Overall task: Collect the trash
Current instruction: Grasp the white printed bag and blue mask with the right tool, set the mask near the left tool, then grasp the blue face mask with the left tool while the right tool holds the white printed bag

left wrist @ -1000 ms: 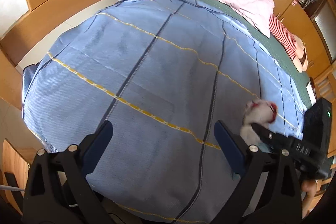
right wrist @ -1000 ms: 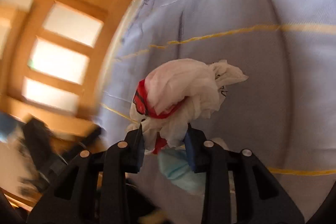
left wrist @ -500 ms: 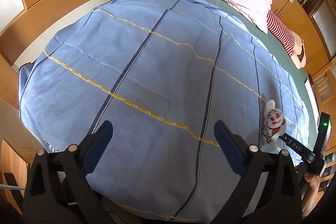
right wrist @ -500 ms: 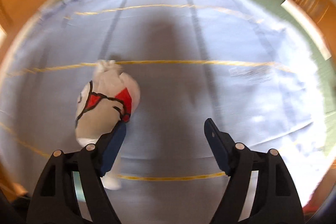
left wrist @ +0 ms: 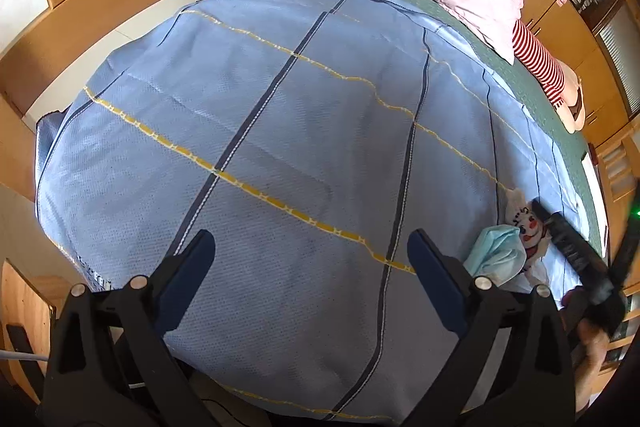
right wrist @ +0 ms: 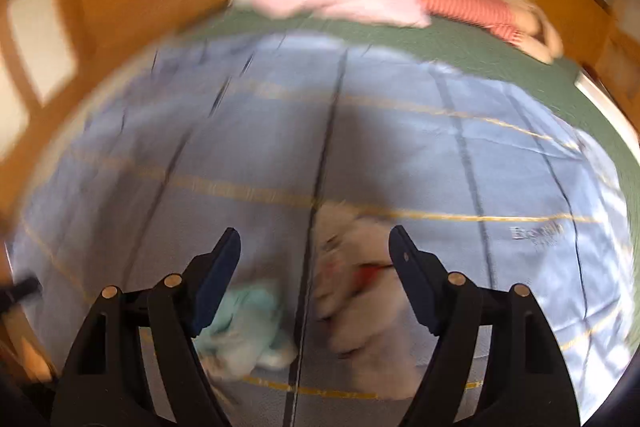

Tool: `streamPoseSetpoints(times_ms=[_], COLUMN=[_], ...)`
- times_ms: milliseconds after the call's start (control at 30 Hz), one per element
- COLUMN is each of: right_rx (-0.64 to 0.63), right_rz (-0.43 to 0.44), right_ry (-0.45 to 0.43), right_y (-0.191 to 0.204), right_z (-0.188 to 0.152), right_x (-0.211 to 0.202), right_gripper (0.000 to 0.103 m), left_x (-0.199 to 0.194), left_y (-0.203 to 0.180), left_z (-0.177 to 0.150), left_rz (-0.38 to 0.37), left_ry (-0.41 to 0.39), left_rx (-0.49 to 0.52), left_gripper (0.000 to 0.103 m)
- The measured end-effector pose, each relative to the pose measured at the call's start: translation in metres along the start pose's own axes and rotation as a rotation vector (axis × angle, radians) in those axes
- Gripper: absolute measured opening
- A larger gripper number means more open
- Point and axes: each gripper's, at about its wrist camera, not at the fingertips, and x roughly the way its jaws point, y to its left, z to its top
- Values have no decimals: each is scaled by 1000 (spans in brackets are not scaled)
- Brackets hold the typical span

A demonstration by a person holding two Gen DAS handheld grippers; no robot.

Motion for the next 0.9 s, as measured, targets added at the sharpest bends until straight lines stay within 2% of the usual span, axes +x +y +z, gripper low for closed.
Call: streamPoseSetpoints(times_ms=[33, 133, 333, 367, 400, 500, 600, 667, 800, 900], right_rx=[-8, 21, 135, 140, 144, 154, 88, 32, 39, 96], right_rz=[-20, -80, -48, -33, -20, 69, 157, 178, 155, 68], right_ry=[35, 46, 78, 80, 88, 111, 124, 119, 47, -16], right_y=[-2, -20, -54, -55, -55, -45, -21, -4, 5, -10], right_z=[-2, -7, -22, -24, -26, -33, -40, -44, -43, -43], right_x=[10, 18, 24, 25, 25, 18, 3, -8, -35, -56], right_gripper=[71, 70, 70, 59, 41, 26, 23, 23, 23, 23], left_x=[0, -1, 0, 1, 1, 1, -1, -3, -1, 6], left_y=[-1, -4, -17, -18, -18, -17, -13, -11, -15, -33], left_z=[0, -1, -5, -5, -6, -6, -3, -1, -1, -2], left_rz=[-1, -17, -50, -51, -52, -57, -71, -83, -112, -163], left_ry=[1, 1, 8, 10, 9, 2, -12, -25, -14, -37], left_rx=[3, 15, 68, 74, 76, 65, 36, 19, 27, 82], left_gripper=[96, 96, 96, 96, 96, 96, 96, 96, 96, 96])
